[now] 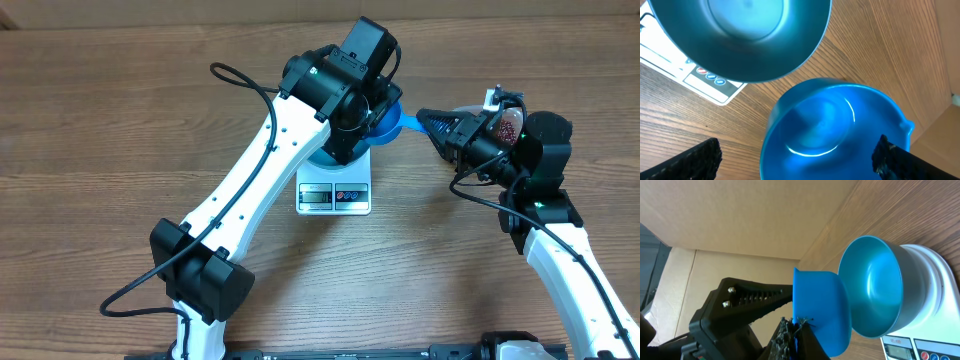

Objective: Scoop item into bowl and weigh 150g on scale

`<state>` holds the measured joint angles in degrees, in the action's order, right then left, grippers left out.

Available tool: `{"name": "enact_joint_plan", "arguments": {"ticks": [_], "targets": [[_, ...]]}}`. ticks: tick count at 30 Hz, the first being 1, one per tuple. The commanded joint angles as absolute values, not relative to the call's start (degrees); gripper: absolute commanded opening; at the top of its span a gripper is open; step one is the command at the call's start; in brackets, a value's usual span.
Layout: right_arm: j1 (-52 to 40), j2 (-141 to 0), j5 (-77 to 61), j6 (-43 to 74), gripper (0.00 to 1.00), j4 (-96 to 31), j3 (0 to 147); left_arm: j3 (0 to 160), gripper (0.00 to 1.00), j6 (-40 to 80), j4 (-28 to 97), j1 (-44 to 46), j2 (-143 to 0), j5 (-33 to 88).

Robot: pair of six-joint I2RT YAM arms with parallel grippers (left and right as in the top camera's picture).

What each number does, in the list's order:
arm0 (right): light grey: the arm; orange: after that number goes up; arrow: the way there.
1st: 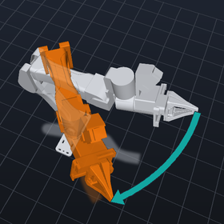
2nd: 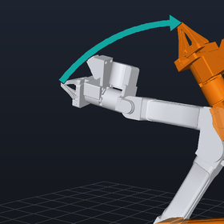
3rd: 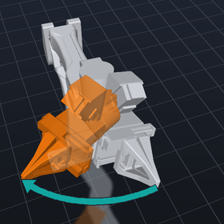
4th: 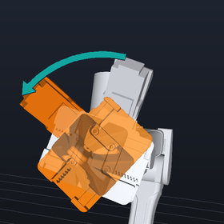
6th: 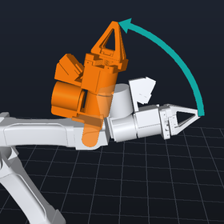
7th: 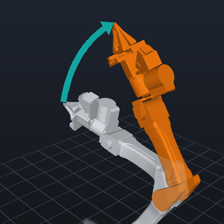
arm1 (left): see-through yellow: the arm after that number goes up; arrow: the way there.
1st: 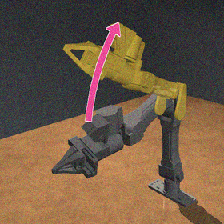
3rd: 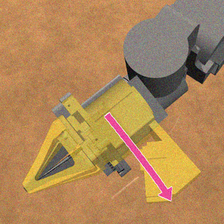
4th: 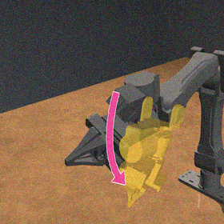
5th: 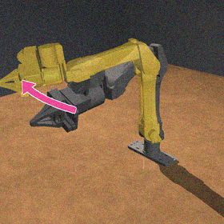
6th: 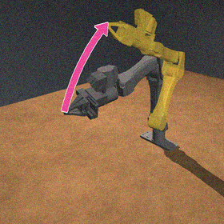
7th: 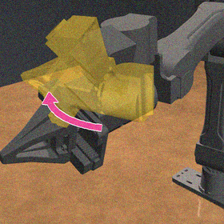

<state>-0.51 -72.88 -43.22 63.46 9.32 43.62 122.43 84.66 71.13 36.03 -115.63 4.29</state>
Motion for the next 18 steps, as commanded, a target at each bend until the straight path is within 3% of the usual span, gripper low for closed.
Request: {"name": "enact_joint_plan", "arguments": {"ticks": [1, 7, 18], "targets": [[-0.6, -72.8, -42.0, 62.5, 0.04, 9.5, 44.7, 126.1, 1.00, 78.5, 72.0, 36.1, -116.0, 3.0], [-0.6, -72.8, -40.4, 62.5, 0.04, 8.8, 44.7, 132.0, 0.99, 73.0, 78.6, 35.9, -114.6, -5.1], [-0.6, -72.8, -38.6, 58.6, 0.04, 5.2, 44.7, 135.2, 0.99, 29.9, 79.5, 35.6, -112.7, -7.2]]}}
